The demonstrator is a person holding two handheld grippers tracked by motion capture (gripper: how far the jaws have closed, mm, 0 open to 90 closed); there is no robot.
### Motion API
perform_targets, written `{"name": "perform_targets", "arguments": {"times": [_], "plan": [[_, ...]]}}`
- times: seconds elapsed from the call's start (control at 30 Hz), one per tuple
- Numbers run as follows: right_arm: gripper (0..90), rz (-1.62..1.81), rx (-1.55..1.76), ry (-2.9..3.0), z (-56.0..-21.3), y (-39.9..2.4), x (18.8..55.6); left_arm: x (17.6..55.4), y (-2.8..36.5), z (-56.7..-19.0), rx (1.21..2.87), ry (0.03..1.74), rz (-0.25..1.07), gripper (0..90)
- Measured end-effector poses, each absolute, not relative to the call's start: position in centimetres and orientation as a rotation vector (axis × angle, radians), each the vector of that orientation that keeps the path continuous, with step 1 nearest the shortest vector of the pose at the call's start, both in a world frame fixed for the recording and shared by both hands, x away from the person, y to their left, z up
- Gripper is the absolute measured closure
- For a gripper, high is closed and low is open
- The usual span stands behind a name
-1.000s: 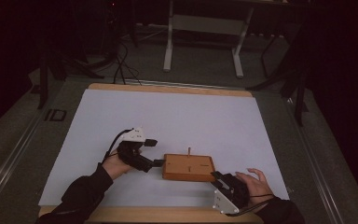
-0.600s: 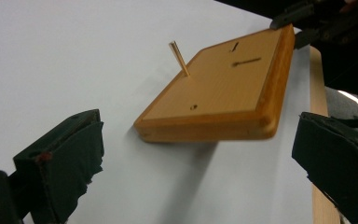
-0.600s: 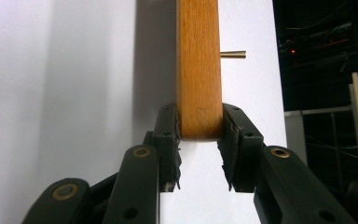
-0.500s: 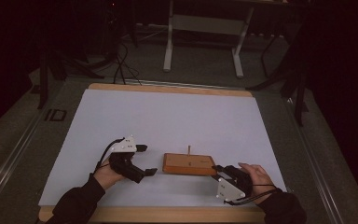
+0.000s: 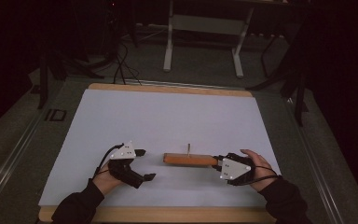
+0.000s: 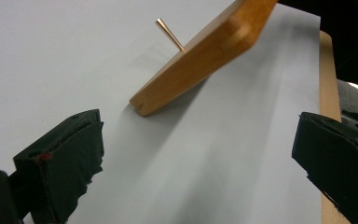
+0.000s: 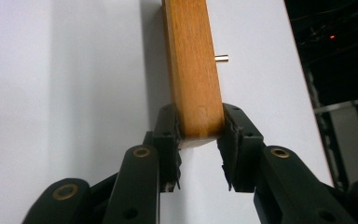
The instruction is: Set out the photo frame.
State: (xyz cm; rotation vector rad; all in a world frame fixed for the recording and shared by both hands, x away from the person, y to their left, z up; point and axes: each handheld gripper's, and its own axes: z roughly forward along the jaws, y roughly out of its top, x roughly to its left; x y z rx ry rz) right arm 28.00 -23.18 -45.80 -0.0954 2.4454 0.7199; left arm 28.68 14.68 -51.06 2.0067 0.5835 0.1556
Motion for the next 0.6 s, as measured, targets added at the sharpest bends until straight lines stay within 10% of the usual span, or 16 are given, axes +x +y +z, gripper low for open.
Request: {"name": "perform_targets", "arguments": {"times": [0.6], "plan": [[67.6,0.835,0.085,2.573,-44.3,-23.4,32.2,28.6,14.7,-51.4,2.007,0.568,0.182,2.5]]}}
